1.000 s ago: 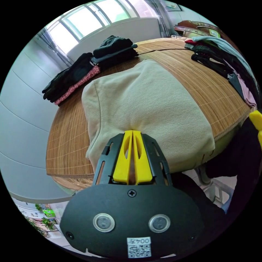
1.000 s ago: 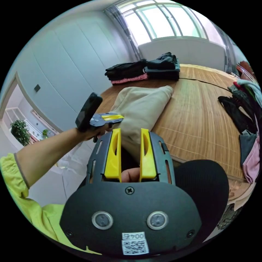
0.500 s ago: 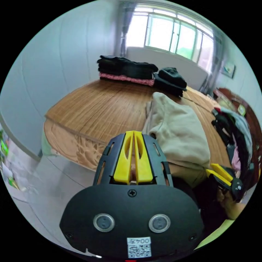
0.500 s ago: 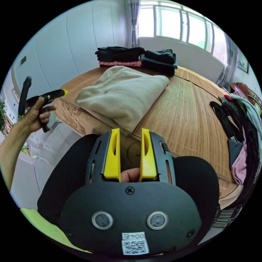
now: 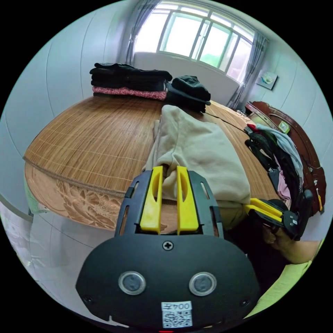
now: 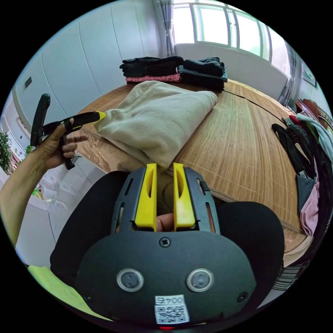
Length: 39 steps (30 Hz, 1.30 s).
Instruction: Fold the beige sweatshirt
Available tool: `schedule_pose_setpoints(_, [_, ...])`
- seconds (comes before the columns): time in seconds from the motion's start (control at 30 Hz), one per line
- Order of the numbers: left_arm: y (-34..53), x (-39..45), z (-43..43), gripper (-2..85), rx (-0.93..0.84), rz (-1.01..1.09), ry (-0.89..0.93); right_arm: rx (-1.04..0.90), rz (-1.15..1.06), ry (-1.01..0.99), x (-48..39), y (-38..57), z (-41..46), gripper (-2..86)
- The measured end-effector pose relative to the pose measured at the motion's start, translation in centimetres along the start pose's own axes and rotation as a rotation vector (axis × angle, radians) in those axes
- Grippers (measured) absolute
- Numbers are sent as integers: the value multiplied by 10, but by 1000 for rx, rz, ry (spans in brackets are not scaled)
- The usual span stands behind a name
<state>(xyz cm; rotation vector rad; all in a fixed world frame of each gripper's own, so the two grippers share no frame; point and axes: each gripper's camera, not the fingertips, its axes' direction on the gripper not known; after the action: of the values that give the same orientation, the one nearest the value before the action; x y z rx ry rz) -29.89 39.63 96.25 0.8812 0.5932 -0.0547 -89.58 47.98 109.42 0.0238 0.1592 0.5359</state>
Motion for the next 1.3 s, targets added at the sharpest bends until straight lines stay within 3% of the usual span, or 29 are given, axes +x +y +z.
schedule_pose_setpoints(0.37, [20,-12,20,141,60,-51,72,-6,-8,-21,8,-4,-4,96])
schedule_pose_setpoints(0.47, [24,-9,39,103,27,-39,32,-15,-9,-5,7,-7,-2,68])
schedule_pose_setpoints(0.53, [18,-5,49,60,7,-34,-87,4,-23,9,4,-7,-4,47])
schedule_pose_setpoints(0.67, [-4,-17,62,37,-58,-75,-62,12,-31,40,5,-5,-7,27])
schedule_pose_setpoints(0.83, [-3,-51,102,28,-114,-116,56,-62,-92,92,-5,-8,6,35])
schedule_pose_setpoints(0.93, [10,-79,100,30,-87,-170,246,-88,-23,-29,11,-10,1,45])
schedule_pose_setpoints(1.07, [28,-96,58,33,5,-218,275,33,154,-170,44,-2,-44,47])
schedule_pose_setpoints(1.2, [1,-32,-4,36,279,-148,34,118,151,-165,54,-20,-55,60])
schedule_pose_setpoints(1.3, [-65,63,40,47,246,50,-1,131,112,-162,52,-59,-41,68])
